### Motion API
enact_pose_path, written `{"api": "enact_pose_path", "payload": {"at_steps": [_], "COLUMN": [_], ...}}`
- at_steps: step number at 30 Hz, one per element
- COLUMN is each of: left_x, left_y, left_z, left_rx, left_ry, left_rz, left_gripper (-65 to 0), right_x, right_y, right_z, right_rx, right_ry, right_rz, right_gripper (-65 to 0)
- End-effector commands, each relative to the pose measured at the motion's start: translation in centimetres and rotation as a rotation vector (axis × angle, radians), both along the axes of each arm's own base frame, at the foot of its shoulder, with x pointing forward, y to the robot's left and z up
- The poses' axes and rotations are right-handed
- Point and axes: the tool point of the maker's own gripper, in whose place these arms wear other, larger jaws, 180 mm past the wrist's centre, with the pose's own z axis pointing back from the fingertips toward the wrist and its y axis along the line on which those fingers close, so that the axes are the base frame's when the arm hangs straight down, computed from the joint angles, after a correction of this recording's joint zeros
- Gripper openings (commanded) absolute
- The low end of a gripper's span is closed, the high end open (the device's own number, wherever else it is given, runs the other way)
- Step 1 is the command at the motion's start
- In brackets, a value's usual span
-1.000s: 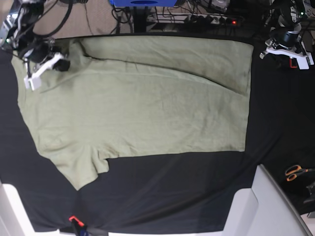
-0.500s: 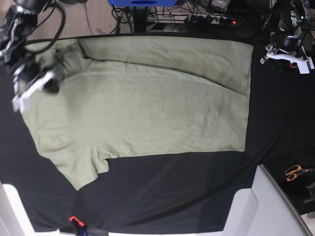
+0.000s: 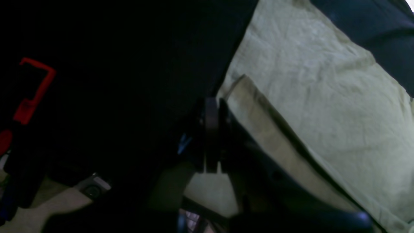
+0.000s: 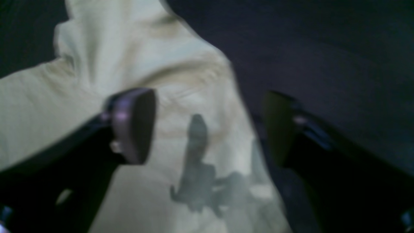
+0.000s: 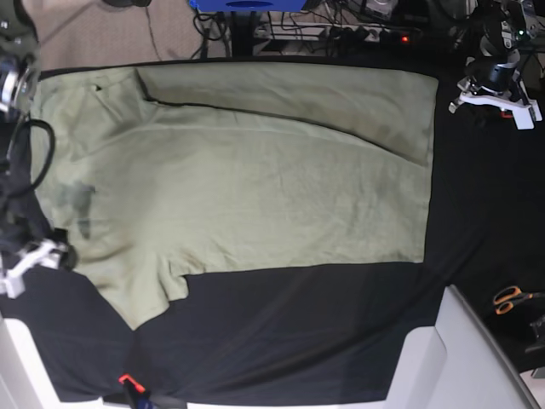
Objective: Fold the T-shirt properly
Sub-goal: 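Move the right gripper along the shirt side and grasp the hem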
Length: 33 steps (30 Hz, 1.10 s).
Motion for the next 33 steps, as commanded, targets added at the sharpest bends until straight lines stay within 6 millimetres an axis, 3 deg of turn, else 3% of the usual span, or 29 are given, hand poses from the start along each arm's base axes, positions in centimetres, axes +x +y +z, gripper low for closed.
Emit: {"api": "enact_pose_path", "payload": {"at_steps": [1,6,13,16,19,20,27,33], "left_x": [0.1,0.1,0.1,0.1,0.1,0.1,0.1,0.2], "left_y": [0.7,0.8,0.7,0.7,0.7,0.7,0.5,0.5], "left_z": [0.9,0.9,0.9,0.9,0.9,0.8,0.8,0.8], "left_rx": [0.023,0.024,0.023,0.023,0.022,0.021,0.018,0.019], "left_ry": [-0.025,-0.024,-0.024,-0.024,-0.024,-0.023,-0.022,-0.024], "left_rz": [0.003,0.003,0.004,0.004,0.003,0.003,-0.001,0.000], "left_gripper": [-65.0,-65.0,-65.0,-65.0,-65.0,-65.0,-65.0,-65.0], "right_x": [0.8,-0.2,-1.2,-1.3,-1.2,-1.2,-0.8,-1.7], "right_y": [-1.5,-1.1,-0.8,-0.8,-0.7,-0.5,-0.8,-0.2], "right_z": [0.7,-2.9,-4.2,-4.3,-4.2,-4.2,-3.4,-2.5], "right_rx": [-0.015,0.018,0.015,0.016,0.016,0.021,-0.006,-0.074], "right_ry": [-0.030,-0.026,-0.018,-0.013,-0.017,-0.019,-0.060,-0.057], "right_rz": [-0.024,-0.075,-0.078,-0.078,-0.076,-0.078,-0.069,-0.005], "right_gripper": [-12.8,-12.8,-14.9,-30.6,-58.4,-65.0,-65.0,-65.0]}}
